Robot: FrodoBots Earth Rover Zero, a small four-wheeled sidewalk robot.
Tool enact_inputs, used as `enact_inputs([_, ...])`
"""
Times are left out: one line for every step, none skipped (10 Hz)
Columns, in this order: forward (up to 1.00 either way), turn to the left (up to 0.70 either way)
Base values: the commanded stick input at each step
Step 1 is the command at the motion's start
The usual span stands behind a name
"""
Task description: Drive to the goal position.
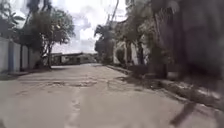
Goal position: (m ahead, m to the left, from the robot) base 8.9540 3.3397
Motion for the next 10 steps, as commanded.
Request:
enact_inputs([1.00,-0.03])
enact_inputs([1.00,-0.12])
enact_inputs([1.00,-0.36])
enact_inputs([1.00,-0.39])
enact_inputs([1.00,-0.39])
enact_inputs([1.00,-0.39])
enact_inputs([1.00,-0.28])
enact_inputs([1.00,-0.11])
enact_inputs([1.00,-0.03])
enact_inputs([1.00,-0.01])
